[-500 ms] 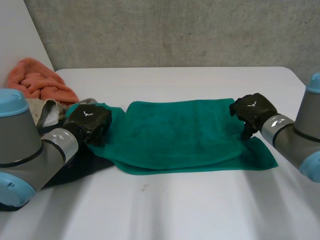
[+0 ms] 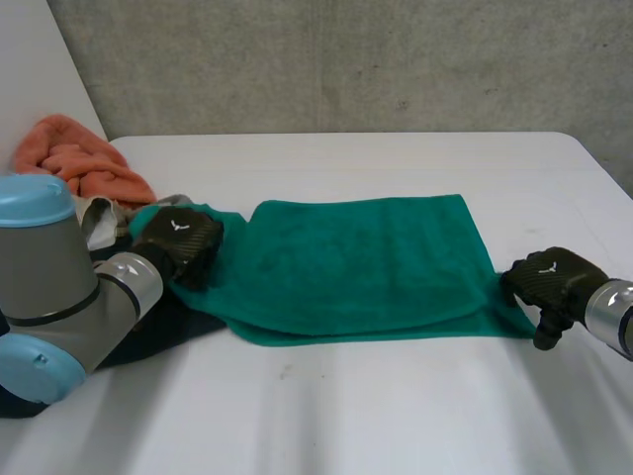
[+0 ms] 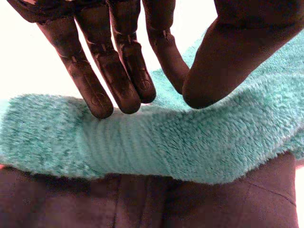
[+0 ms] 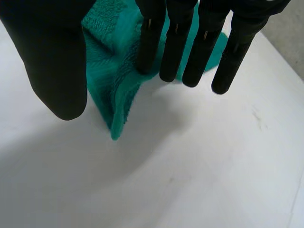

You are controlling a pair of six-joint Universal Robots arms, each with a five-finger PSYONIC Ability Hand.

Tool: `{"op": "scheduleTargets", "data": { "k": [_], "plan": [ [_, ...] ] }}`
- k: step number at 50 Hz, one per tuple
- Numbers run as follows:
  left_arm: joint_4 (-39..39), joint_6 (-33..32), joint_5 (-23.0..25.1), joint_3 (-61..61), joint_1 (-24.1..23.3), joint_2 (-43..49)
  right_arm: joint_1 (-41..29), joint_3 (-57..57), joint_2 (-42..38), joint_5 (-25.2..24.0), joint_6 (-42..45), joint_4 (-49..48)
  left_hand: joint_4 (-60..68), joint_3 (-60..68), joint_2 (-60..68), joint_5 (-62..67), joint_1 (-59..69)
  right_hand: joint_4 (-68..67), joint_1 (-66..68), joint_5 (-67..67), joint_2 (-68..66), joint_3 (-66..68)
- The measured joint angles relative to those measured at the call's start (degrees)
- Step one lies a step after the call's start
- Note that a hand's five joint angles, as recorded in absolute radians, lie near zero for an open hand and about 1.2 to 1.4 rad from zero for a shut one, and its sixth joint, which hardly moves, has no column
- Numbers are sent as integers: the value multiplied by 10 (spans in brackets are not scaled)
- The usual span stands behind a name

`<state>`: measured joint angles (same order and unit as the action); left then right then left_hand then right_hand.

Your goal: Fold the laundry.

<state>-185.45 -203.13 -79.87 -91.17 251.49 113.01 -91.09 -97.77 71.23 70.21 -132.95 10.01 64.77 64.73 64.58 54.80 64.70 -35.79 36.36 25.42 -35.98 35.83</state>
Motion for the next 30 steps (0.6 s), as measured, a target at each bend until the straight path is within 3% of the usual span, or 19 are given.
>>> {"op": "scheduleTargets", "data": {
  "k": [3,4,8,16,24,29,30],
  "plan": [
    [0,3,-3,-6,1,-18,3,-16,-8,-19,-3,-43,-70,-75,-74,-70,-82,40,-38,-47,45,-43],
    [0,5,-3,-9,1,-29,3,-21,-15,-27,-6,-63,-147,-150,-150,-146,-164,61,-58,-69,64,-62],
    [0,13,-3,-25,2,-62,1,-21,-32,-38,-16,-104,-231,-226,-226,-230,-231,76,-71,-87,76,-74],
    [0,15,-2,-78,7,-109,-7,-3,-68,-50,-40,-153,-253,-249,-248,-255,-246,76,-71,-87,76,-74],
    [-1,-5,-1,-118,23,-102,-17,23,-108,-51,-49,-181,-255,-249,-248,-255,-246,62,-64,-58,68,-63],
    [-3,-18,0,-117,31,-80,-19,36,-129,-43,-47,-200,-255,-249,-248,-255,-246,-106,111,109,-107,107],
    [-4,-20,1,-115,33,-73,-19,38,-132,-41,-47,-205,-255,-249,-248,-255,-246,-205,209,206,-216,212]
  ]
}}
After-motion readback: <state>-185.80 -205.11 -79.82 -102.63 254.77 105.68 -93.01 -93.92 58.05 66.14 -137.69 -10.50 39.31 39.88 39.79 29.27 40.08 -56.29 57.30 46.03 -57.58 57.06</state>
